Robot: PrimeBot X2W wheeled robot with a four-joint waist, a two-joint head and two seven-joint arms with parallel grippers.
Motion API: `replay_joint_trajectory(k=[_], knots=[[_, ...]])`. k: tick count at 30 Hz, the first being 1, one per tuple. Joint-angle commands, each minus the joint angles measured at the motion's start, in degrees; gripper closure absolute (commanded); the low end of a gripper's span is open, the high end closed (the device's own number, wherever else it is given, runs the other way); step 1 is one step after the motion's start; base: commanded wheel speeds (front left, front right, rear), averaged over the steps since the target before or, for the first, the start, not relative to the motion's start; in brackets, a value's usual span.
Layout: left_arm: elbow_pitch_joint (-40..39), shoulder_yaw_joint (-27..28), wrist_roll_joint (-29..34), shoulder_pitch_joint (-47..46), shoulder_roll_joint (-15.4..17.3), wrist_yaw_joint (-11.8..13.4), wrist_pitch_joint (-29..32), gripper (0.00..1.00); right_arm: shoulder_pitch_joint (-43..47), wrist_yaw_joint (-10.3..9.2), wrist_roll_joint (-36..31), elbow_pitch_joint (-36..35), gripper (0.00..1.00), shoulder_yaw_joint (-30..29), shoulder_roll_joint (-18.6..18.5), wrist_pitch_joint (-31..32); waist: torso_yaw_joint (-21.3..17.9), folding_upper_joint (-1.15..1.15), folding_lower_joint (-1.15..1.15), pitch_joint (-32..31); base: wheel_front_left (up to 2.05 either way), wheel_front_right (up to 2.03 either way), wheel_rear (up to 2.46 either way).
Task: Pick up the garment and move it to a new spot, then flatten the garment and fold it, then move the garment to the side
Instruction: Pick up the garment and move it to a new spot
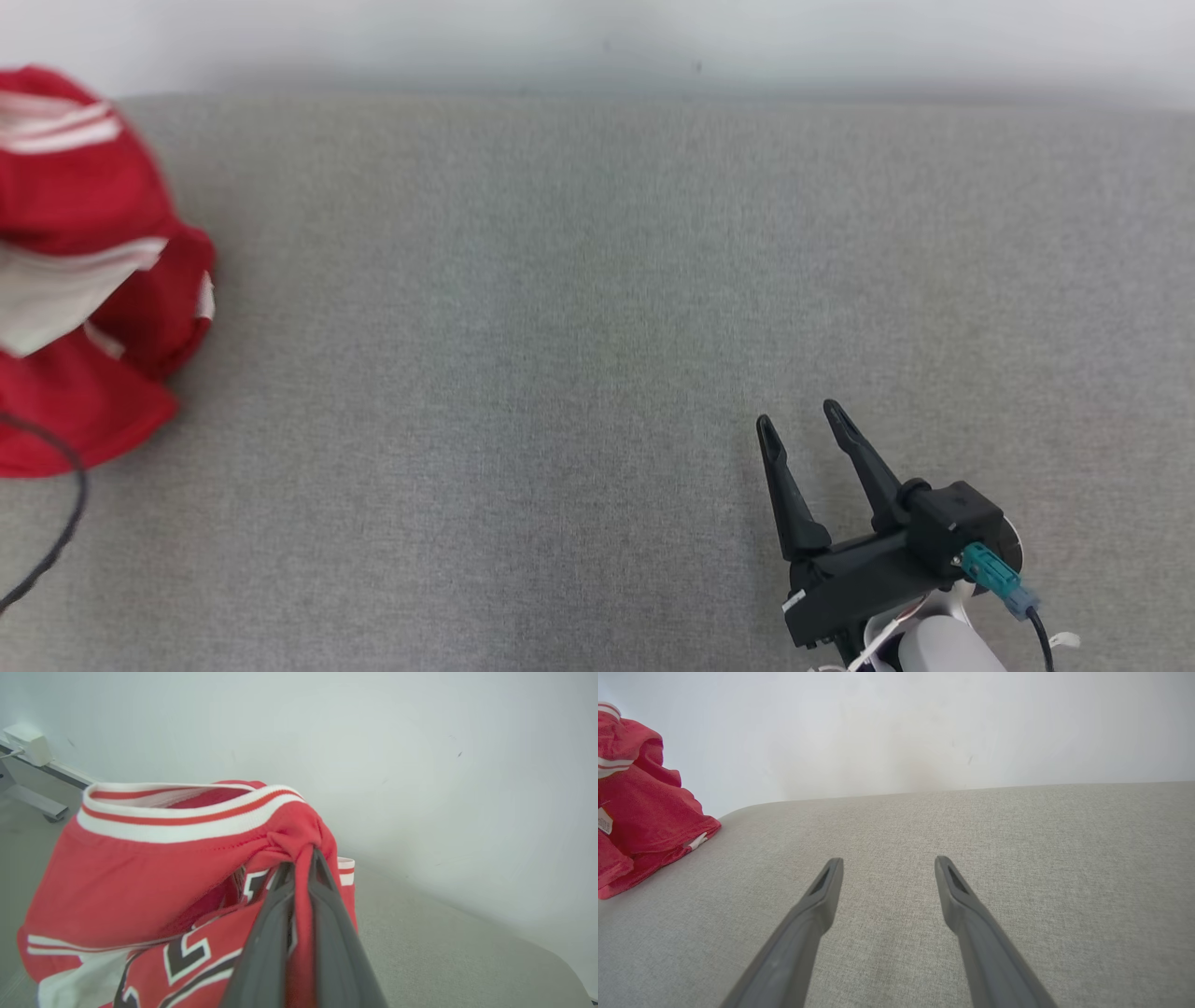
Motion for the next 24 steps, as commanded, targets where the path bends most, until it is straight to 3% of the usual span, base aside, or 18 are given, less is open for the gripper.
replay_joint_trajectory(k=[1,8,15,24], knots=[[-1.5,-1.5,0.9,-1.7,-1.1,-0.6,-0.3,1.0,1.1,-0.12,0.5,-0.1,0.0,0.0,-0.1,0.0,-0.2,0.0,0.01,-3.9,0.0,0.0,0.0],[-6.0,-7.6,0.4,-5.9,-6.9,-2.2,-0.9,1.0,2.9,-0.12,0.6,0.2,0.0,-0.5,-0.1,0.0,-3.9,0.0,0.01,-6.8,0.0,0.0,0.0],[-8.6,-12.9,-0.2,-8.1,-12.3,-3.5,-1.4,1.0,3.7,-0.12,1.0,-0.1,0.0,-0.3,-0.1,0.0,-10.3,0.0,0.01,-7.7,0.0,0.0,0.0],[-8.7,-17.0,-2.2,-3.9,-19.3,-3.6,-3.5,1.0,3.7,-0.12,2.2,-0.7,0.0,0.1,-0.1,0.0,-18.2,0.0,0.01,-5.7,0.0,0.0,0.0]])
